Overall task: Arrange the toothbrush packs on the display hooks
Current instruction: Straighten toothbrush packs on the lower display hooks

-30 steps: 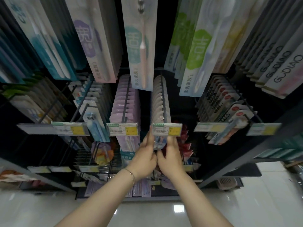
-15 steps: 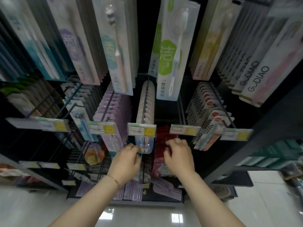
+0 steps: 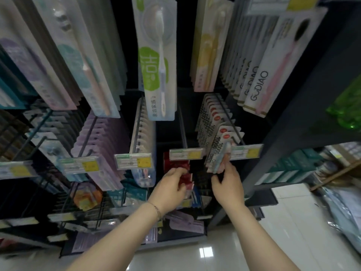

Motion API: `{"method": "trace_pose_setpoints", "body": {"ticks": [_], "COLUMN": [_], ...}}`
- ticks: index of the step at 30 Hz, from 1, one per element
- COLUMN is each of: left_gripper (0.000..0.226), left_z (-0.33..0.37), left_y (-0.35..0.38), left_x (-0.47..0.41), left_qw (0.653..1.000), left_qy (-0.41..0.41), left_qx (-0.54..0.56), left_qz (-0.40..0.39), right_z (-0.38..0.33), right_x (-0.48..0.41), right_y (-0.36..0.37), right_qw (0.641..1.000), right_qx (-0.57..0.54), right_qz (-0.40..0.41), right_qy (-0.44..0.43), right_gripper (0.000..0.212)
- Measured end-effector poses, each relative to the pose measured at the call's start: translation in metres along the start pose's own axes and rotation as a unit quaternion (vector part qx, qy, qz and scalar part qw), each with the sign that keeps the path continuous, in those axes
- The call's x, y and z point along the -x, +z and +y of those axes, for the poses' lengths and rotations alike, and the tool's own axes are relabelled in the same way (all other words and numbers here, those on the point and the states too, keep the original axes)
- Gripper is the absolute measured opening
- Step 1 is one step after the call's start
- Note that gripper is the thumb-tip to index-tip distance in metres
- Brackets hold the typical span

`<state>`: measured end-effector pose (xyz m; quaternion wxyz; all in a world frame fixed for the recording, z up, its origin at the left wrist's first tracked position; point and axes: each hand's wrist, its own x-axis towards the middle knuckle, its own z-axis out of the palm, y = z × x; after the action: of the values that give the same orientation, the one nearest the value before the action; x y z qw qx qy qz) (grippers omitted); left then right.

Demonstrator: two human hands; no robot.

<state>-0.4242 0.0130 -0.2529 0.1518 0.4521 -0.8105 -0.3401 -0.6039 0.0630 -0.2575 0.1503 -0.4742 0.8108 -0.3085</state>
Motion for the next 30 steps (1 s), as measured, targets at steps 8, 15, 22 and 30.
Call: {"method": "trace_pose_setpoints", "body": {"ticks": [8,15,22,30], "left_gripper": [0.051,0.059,0.051,0.057], "left_z": [0.068,0.095,0.107,0.112], "left_y": [0.034,0.065,0.064,0.062], "left_x": [-0.043,-0.07,-0.082,-0.082], "left_qw": [0.975,0.959,0.948,0.954], "left_qy": [-0.005,0.0,-0.007,-0.009], "left_qx": [0.221,0.282,0.311,0.289], "left_qz": [-0.012,0.034,0.068,0.074], "right_z": [0.017,0.026,0.03,0.027], "right_x": [-0.028,-0.042,-0.058,-0.063], "right_y": [-0.016,-0.026,-0.033,-0.036], "right_qw": [0.991,0.976,0.97,0.972], "right_qx": [-0.133,-0.191,-0.198,-0.168], "right_qz": [0.004,-0.052,-0.133,-0.166], "right_qy": [-0.034,-0.089,-0.049,-0.021], "right_gripper": [0.073,0.065,0.035,0.026]}}
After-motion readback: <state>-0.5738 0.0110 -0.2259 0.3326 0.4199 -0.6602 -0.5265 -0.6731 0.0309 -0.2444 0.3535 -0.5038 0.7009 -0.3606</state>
